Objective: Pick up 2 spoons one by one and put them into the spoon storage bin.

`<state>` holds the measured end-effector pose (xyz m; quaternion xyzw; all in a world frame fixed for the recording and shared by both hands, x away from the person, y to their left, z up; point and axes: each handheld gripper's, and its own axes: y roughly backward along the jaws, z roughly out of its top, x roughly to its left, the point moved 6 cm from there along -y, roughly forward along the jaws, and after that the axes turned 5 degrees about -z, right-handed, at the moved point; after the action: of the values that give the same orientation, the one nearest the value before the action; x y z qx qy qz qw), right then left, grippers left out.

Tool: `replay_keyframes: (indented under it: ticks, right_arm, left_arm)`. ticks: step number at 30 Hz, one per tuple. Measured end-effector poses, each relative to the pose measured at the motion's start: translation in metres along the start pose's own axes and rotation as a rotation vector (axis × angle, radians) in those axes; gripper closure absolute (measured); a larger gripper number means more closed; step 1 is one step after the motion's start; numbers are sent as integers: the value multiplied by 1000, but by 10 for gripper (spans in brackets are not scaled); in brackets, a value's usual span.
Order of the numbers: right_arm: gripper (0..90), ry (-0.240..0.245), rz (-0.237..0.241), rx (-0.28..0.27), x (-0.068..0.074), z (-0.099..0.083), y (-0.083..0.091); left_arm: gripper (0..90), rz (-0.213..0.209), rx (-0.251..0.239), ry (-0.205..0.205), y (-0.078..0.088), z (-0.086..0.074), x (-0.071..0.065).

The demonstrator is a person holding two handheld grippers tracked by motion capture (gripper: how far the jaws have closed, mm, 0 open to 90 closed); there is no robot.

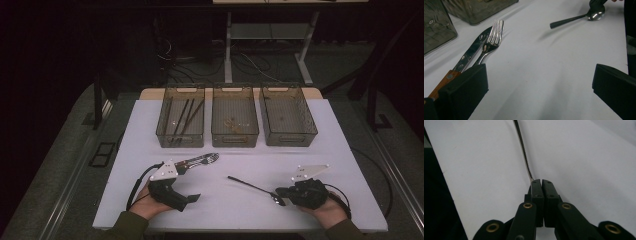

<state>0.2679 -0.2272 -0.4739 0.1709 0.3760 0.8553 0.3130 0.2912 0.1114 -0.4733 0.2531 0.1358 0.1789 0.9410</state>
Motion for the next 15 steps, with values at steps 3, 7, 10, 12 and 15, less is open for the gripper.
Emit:
replay_keyframes:
  ticks: [3, 7, 10, 12, 15]
  right_arm:
    - [885, -10, -8, -14, -2, 2, 2]
    - [885, -27, -26, -53, -7, 7, 6]
    - [885, -33, -48, -67, -11, 9, 8]
    - [885, -38, -48, -71, -13, 10, 8]
    - [885, -44, -64, -83, -16, 13, 8]
  left_arm:
    - [0, -1, 2, -2, 0, 0, 0]
    - [0, -1, 3, -1, 0, 0, 0]
    - [0, 0, 1, 2, 0, 0, 0]
    - [0, 0, 3, 0, 0, 0, 0]
    - [0, 0, 4, -2, 0, 0, 0]
